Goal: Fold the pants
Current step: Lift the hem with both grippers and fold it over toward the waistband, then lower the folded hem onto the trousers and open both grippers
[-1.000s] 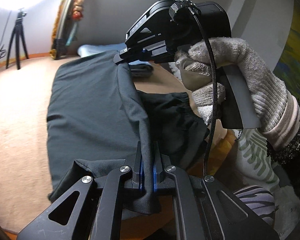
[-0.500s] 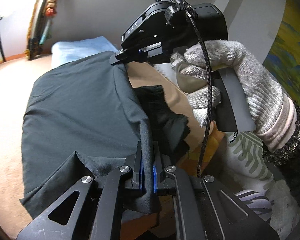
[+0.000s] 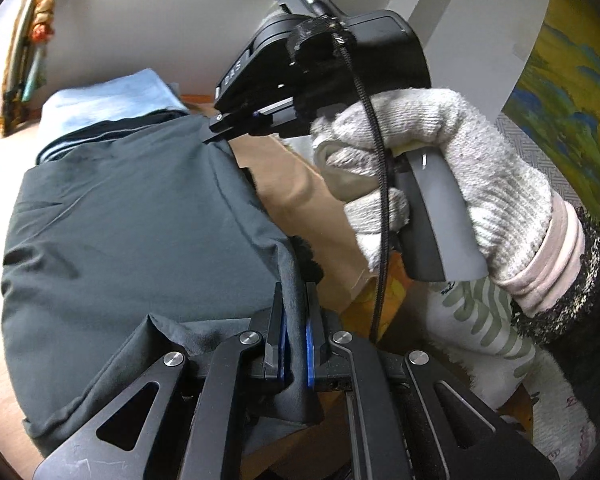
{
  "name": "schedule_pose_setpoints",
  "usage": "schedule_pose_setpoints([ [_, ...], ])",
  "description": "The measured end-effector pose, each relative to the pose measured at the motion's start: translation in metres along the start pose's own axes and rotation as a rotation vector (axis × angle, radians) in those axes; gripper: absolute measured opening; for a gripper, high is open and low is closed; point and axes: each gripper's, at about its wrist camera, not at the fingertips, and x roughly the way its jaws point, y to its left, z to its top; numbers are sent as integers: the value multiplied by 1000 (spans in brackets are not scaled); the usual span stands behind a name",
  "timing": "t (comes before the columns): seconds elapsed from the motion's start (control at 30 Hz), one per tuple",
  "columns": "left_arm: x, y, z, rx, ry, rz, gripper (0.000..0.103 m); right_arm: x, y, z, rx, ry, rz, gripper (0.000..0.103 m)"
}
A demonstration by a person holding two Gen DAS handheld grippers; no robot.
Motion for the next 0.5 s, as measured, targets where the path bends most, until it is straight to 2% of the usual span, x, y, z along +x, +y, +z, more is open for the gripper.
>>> schedule_pose_setpoints([
  [0.5,26,-11,-3,3,29,2,5,21,-37,3,20,31,-51,0],
])
